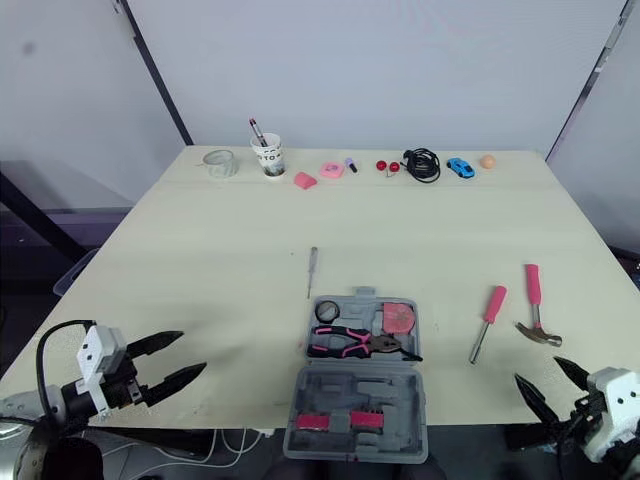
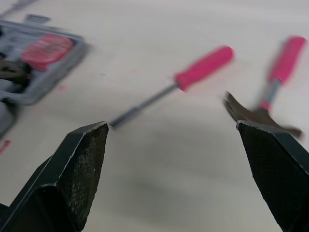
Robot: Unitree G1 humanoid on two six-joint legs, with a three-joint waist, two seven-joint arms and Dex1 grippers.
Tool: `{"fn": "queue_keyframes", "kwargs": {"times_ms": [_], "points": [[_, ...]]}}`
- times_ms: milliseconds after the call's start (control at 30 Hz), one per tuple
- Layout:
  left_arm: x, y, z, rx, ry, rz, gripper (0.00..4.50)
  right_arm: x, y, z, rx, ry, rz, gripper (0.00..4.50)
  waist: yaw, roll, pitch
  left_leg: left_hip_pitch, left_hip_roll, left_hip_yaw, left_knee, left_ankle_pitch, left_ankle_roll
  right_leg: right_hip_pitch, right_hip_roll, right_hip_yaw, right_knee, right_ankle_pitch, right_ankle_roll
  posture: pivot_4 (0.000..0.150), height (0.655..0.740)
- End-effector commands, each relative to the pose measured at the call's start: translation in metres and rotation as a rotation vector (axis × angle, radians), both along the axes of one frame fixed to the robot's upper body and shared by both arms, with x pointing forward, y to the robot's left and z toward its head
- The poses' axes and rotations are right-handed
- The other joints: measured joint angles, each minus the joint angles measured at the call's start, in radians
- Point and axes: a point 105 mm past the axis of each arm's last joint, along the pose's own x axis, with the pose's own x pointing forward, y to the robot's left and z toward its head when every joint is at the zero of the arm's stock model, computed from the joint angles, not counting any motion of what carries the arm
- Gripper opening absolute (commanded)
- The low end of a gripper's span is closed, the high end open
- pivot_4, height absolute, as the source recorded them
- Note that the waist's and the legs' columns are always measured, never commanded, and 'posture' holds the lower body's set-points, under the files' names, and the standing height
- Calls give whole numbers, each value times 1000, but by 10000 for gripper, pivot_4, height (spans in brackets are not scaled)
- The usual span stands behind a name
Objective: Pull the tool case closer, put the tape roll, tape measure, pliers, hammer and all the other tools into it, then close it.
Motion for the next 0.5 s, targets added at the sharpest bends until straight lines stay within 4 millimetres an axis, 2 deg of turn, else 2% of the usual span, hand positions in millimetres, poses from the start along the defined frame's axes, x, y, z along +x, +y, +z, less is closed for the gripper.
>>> {"fn": "queue_keyframes", "kwargs": {"times_ms": [33, 200, 400, 500], "points": [[4, -15, 2, 39, 8, -140, 45000, 15, 24, 17, -10, -39, 148, 44664, 0, 0, 0, 0, 0, 0, 0, 0, 0, 0, 0, 0, 0, 0, 0, 1500, 7400], [14, -35, -3, 73, 41, -322, 45000, 33, 49, 22, -65, -12, 356, 44664, 1, -1, 0, 0, -1, 0, 1, 0, 0, 1, 2, 0, 0, 0, 0, 1500, 7400], [23, -56, -9, 114, 56, -493, 45000, 41, 69, 13, -190, 46, 549, 44664, 3, -1, 0, -1, -3, 1, 1, 0, 0, 1, 8, 0, 0, 0, 0, 1500, 7400], [22, -65, -14, 133, 80, -555, 45000, 44, 78, 9, -225, 58, 612, 36906, 3, -1, 1, -1, -2, 1, 1, 0, 0, 1, 9, 0, 0, 0, 0, 1500, 7400]]}}
